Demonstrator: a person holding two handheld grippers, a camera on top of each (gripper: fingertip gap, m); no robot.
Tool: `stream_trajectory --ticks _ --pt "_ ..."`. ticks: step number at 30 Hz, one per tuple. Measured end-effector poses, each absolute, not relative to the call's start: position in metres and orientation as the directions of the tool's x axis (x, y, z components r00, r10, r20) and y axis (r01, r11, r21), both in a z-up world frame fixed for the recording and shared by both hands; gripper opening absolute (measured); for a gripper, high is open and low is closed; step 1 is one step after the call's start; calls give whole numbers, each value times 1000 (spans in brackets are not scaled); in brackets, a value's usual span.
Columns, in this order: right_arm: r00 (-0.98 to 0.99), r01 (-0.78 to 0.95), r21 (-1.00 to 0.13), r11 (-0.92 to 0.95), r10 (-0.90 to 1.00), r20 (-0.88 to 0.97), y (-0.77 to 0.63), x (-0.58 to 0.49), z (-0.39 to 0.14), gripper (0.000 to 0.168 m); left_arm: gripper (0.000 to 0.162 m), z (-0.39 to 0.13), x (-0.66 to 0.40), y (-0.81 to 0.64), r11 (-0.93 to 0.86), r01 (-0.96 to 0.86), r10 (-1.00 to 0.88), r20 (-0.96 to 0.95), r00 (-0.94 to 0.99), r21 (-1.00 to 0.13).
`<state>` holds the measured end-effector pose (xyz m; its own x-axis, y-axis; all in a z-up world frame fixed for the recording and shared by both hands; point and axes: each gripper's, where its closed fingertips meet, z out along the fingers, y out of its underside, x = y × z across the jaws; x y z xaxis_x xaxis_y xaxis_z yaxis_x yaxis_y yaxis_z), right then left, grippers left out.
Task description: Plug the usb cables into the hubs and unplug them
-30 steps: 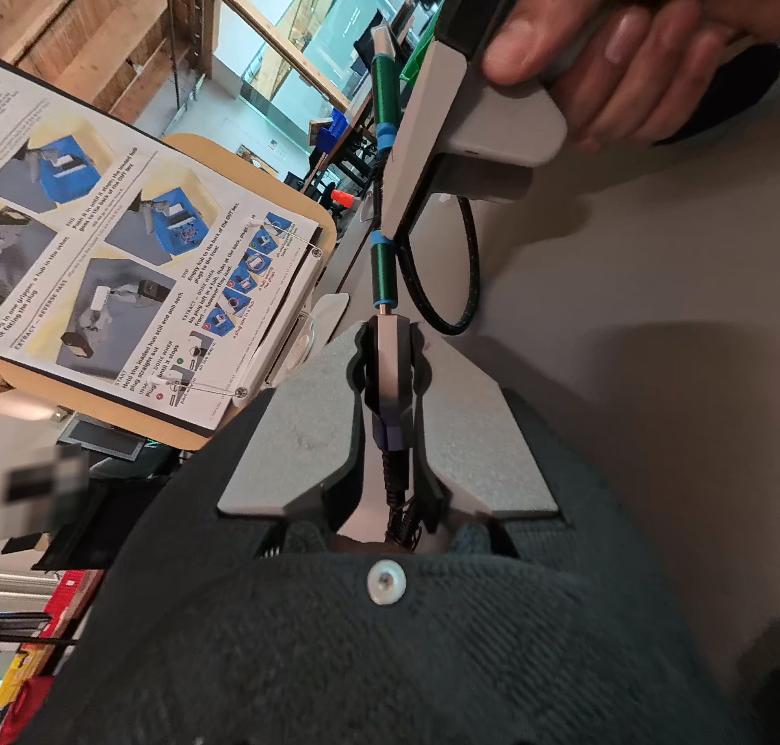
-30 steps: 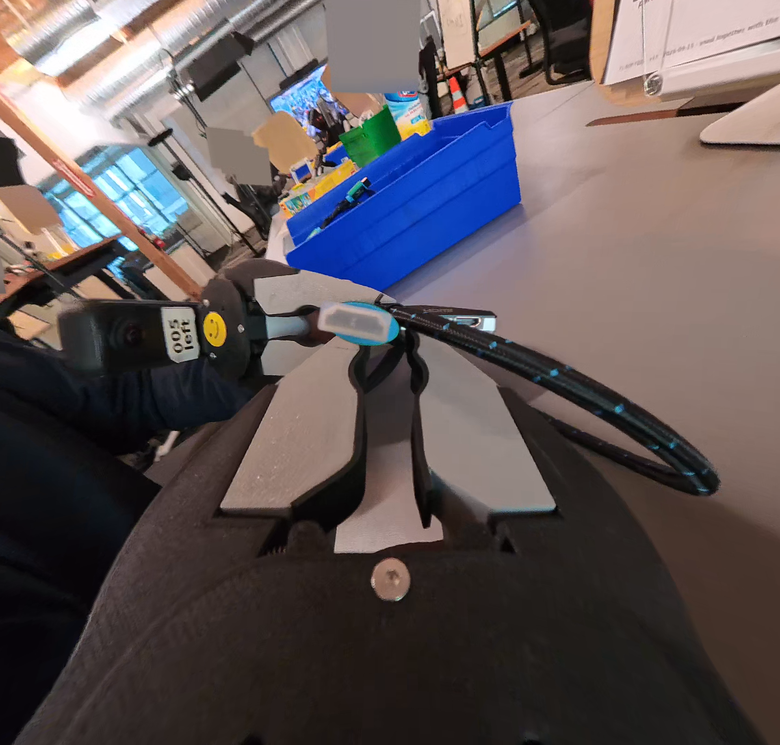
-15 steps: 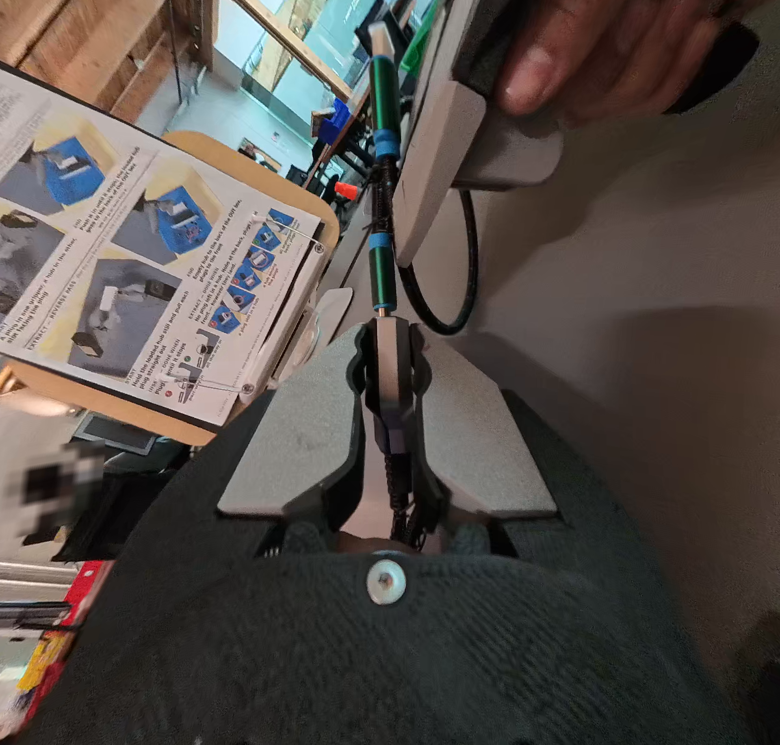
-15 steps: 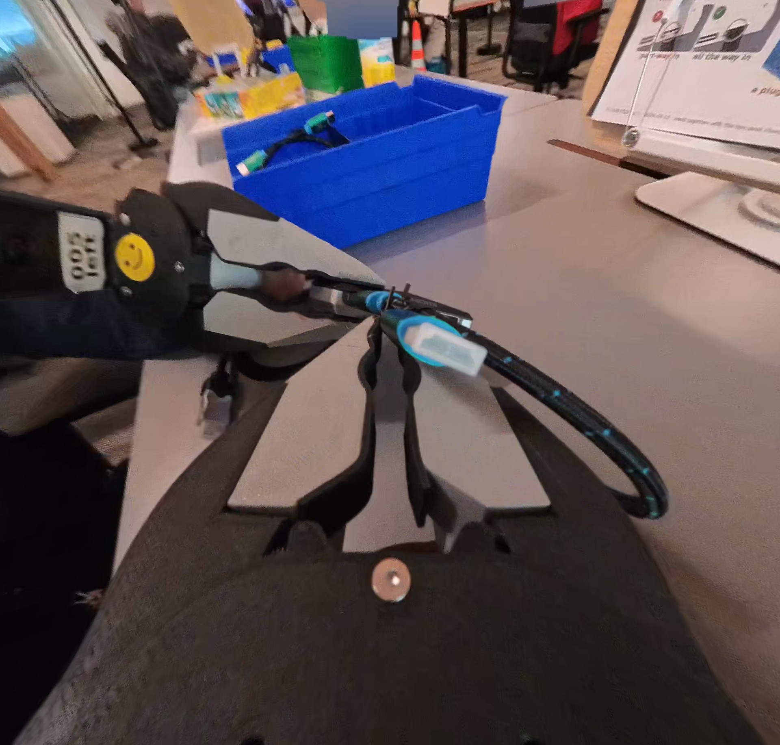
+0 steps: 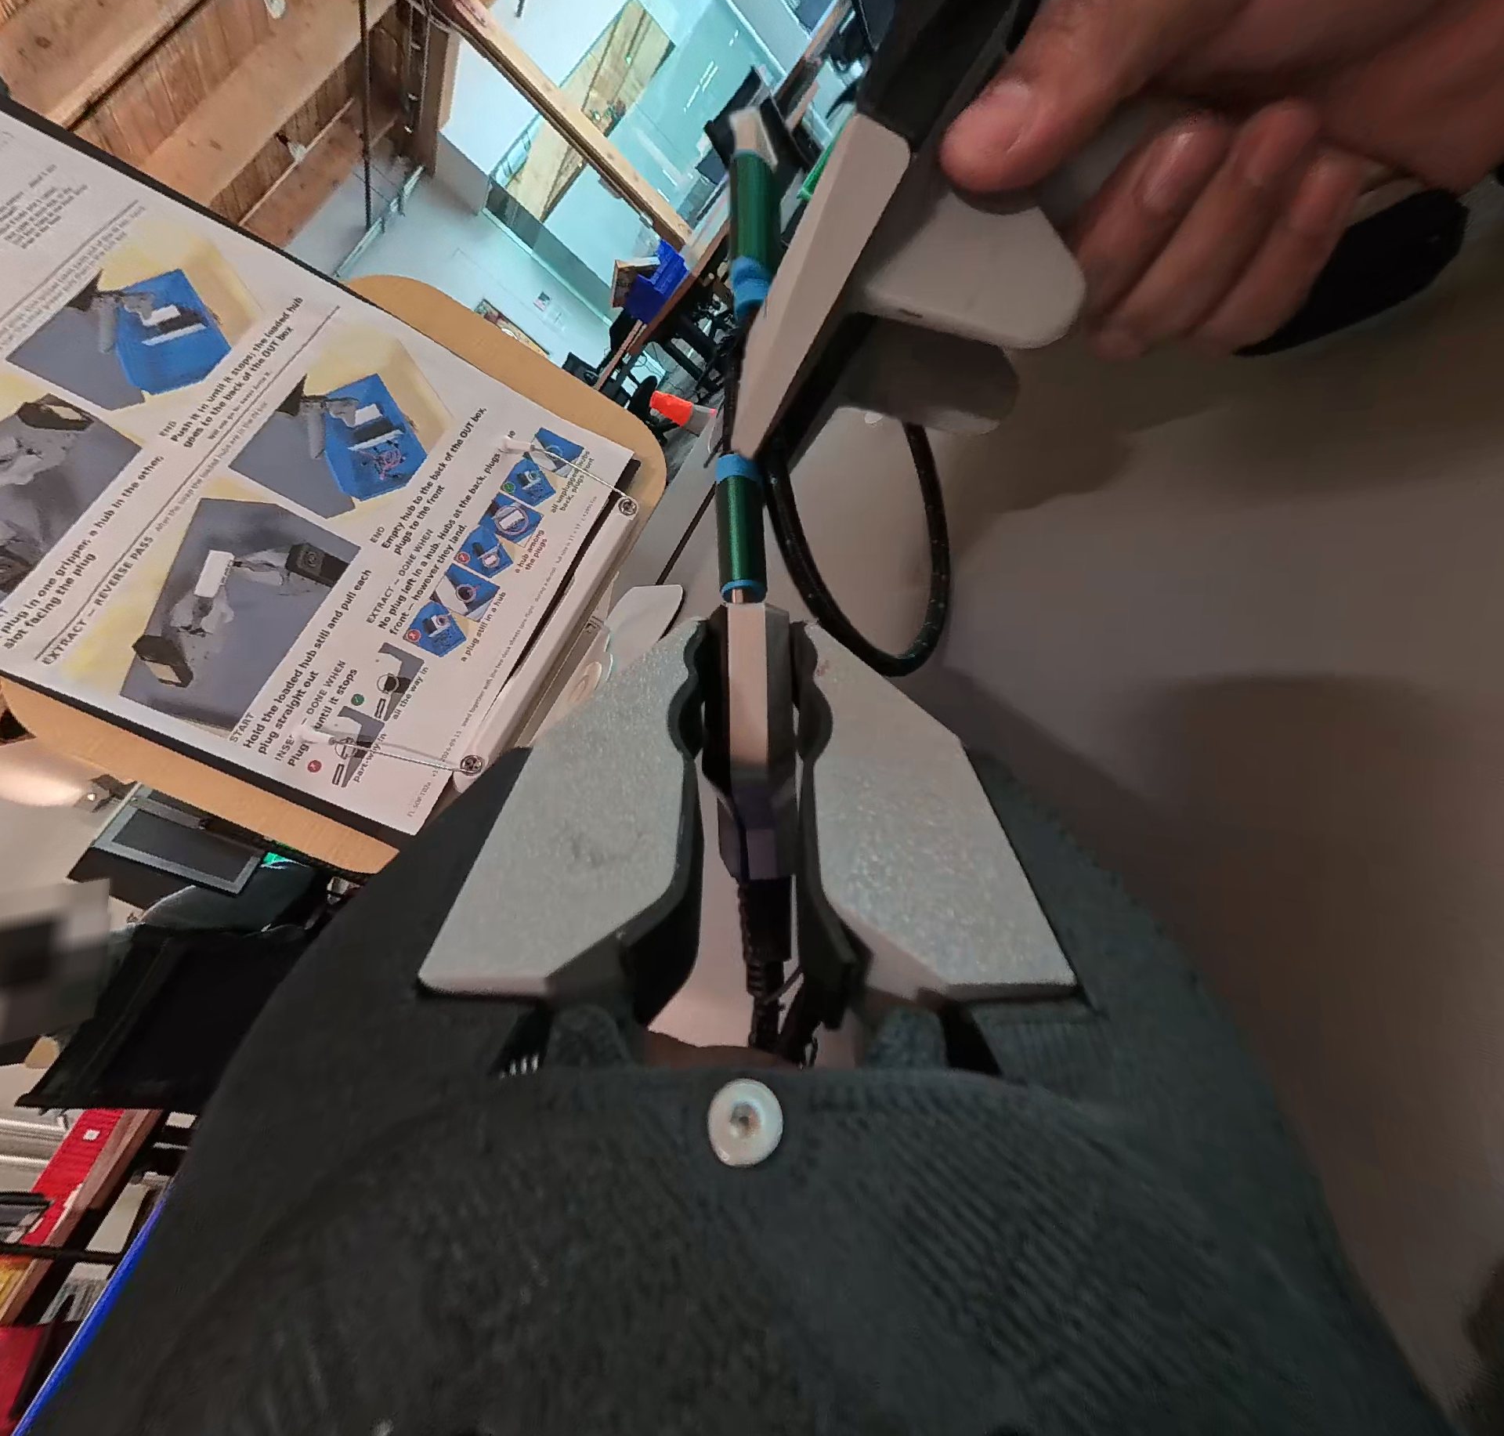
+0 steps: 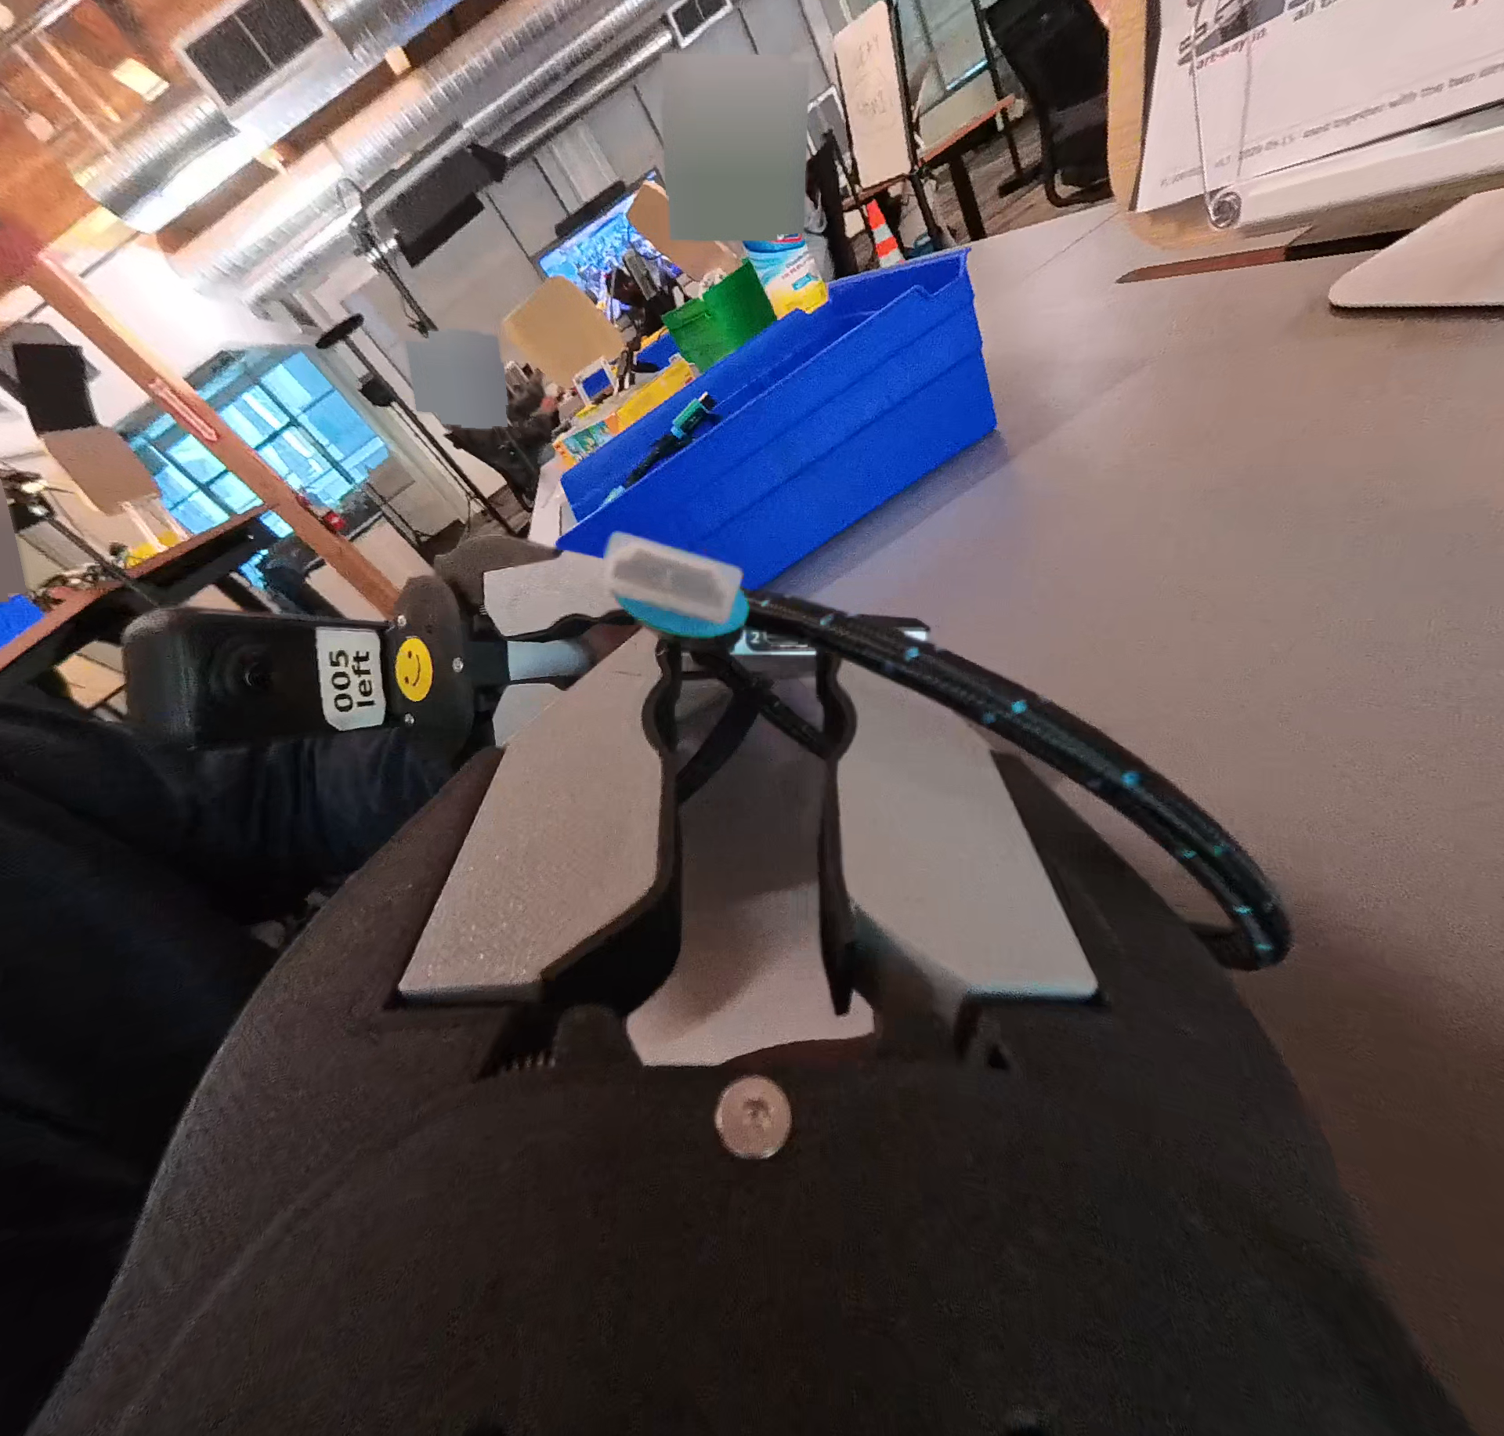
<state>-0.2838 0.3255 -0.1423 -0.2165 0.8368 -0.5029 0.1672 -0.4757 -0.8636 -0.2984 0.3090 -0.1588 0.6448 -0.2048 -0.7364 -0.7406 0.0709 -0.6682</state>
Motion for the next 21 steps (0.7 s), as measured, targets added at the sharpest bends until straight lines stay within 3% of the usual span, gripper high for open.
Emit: stream_trajectory --ticks 5,10,11,16,21 --pt "-253 153 -834 -530 795 -552 323 -287 -139 23 17 -158 -300 308 72 -761 -189 -758 624 -645" --pt "-345 119 -679 -724 611 -712 320 -293 -130 38 17 -158 -297 308 79 -780 -177 -778 602 -621" --pt "-366 130 -652 -747 575 -732 317 -294 -131 24 17 -157 -298 308 77 -779 -173 -778 604 -622" --pt "-298 119 -788 -604 736 -608 317 -293 -135 15 17 -157 -298 307 81 -761 -182 -760 624 -644" --pt "-321 134 -801 -583 739 -592 318 -287 -135 15 17 -157 -296 307 85 -755 -197 -753 627 -651"
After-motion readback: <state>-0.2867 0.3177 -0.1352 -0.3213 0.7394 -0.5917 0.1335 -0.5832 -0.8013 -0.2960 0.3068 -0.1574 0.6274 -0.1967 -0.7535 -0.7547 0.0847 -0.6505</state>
